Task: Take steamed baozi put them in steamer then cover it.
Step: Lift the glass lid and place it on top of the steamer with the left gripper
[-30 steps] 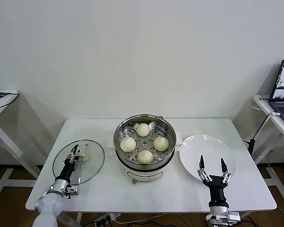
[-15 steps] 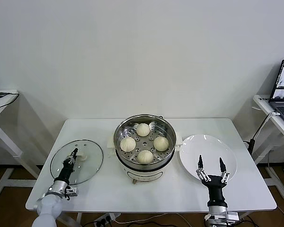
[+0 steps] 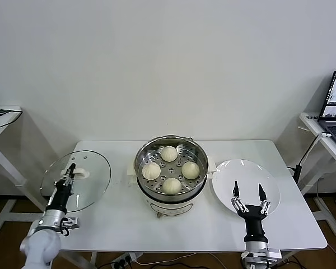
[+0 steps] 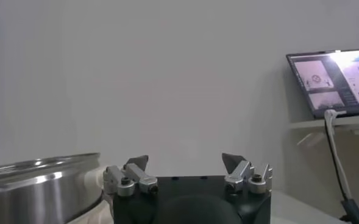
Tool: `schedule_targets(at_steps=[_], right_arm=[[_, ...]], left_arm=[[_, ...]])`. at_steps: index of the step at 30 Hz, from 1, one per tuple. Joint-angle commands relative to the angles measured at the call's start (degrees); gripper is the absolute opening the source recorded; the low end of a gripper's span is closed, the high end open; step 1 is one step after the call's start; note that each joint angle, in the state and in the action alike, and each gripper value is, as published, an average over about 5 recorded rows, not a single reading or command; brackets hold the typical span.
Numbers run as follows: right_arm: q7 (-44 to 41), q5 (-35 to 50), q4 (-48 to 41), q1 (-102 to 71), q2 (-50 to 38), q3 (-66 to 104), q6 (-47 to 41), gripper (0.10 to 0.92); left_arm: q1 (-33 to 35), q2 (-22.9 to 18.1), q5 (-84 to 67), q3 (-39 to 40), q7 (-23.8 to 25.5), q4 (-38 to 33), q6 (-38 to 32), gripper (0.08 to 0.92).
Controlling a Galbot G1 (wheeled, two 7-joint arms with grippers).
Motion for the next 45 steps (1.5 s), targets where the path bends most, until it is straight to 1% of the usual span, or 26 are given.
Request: schedule_targets(at_steps=[1,5,10,14,17,24,33,40,45], right_arm=[[-0.14,0.49,-0.13,0.39,-0.12,0.07,0.01,0.823],[-0.26,0.68,-0.19,0.75,-0.11,0.07,-0.04,0.823],[-0.32,0.74,-0.31,0.95,0.00,0.41,-0.09,0.823],[-0.39,0.67,-0.39,0.89,0.29,0.92,-0.08,0.823],[-0.44,0.44,-0.41,0.65,0.67,1.20,-0.02,0.823],[-0.42,-0.50,-0.28,-0.10,1.68,1.66,0.13,0.823],[-0.26,-1.62,-0.50,-0.68,2.60,2.14,0.36,0.823],[-0.21,-1.87,-0.89,-0.51,2.87,2.28,0.35,0.823],[-0.23,-1.93,-1.39,-0.29,2.80,2.55,0.38,0.823]], left_arm=[[11.34,6.84,-11.65,5.83,18.06,-31.86,19.66,0.190],[8.81,7.96,-9.48,13.61,21.03,-35.37,25.56,0.190],[3.74,8.23,-4.45,24.53,23.72,-36.02,30.87,0.190],[-1.10,7.28,-0.62,31.16,25.39,-34.47,33.45,0.190],[-4.45,5.83,2.37,35.27,26.67,-32.80,34.58,0.190],[-10.97,2.20,7.80,43.69,27.97,-26.66,36.78,0.190],[-15.60,-2.27,12.89,48.44,28.89,-19.36,38.91,0.190],[-18.61,-6.08,13.66,49.35,28.88,-14.56,39.89,0.190],[-19.43,-8.55,13.56,49.39,28.86,-12.05,40.77,0.190]])
